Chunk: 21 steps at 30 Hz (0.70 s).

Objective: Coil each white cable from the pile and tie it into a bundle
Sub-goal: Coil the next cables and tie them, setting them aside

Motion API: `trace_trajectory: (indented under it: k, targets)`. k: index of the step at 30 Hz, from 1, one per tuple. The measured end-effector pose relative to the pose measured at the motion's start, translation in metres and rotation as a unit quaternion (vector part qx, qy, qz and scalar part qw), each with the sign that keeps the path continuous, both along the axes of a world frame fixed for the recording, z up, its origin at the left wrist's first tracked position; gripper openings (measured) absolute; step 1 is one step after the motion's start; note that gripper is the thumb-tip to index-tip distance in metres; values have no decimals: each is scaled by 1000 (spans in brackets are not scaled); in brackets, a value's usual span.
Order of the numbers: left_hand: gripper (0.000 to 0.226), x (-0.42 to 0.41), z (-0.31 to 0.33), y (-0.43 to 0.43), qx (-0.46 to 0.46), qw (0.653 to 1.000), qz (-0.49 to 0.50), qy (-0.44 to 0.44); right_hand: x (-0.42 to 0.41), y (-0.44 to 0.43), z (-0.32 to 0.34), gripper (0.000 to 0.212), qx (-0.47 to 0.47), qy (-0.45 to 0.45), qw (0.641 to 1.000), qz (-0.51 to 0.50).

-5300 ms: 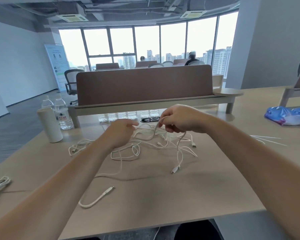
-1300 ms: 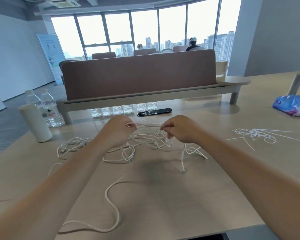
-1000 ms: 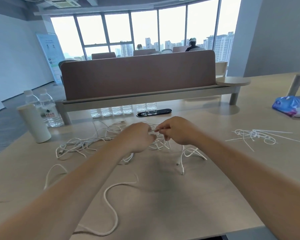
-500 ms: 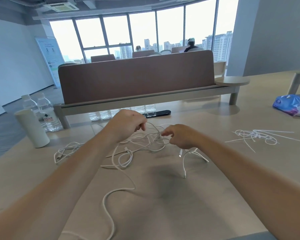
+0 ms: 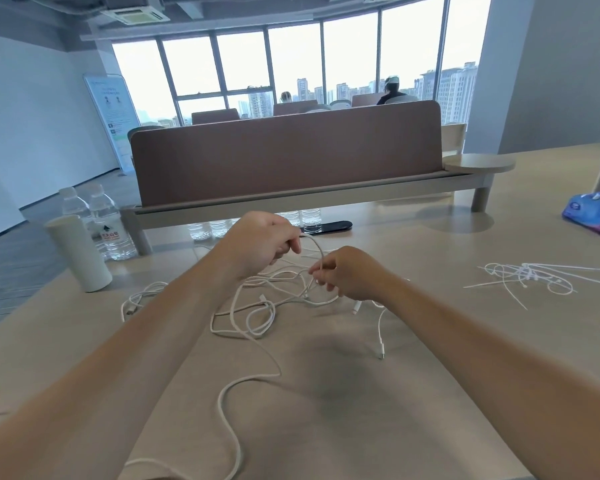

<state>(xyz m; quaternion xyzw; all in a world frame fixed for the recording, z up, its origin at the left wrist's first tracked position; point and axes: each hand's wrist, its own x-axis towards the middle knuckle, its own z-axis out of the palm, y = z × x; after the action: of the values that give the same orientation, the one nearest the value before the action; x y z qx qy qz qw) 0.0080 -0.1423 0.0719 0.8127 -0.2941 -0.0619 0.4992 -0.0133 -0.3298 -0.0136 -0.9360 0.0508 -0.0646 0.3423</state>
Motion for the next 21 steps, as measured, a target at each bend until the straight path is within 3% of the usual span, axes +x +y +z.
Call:
trace_trajectory:
  k: [2, 6, 10, 12, 17, 21]
  targets:
    - [33, 6, 0, 6, 32, 999, 34, -25, 1, -1, 3, 18, 8, -33, 999, -23]
    - [34, 13, -4, 17, 191, 974, 85, -89, 0, -7, 13, 22, 138, -80, 986, -55]
    - [28, 18, -19, 18, 211, 975, 66, -3, 1, -4, 24, 30, 163, -80, 983, -12]
    - [25, 18, -23, 13, 200, 978, 57, -11, 0, 1, 30, 28, 139, -79, 987, 4]
    - [36, 12, -20, -7, 104, 991, 65, -44, -3, 8, 38, 30, -34, -35, 998, 27]
    - [39, 16, -17, -15, 207, 973, 34, -94, -2, 10, 35, 25, -67, -30, 997, 34]
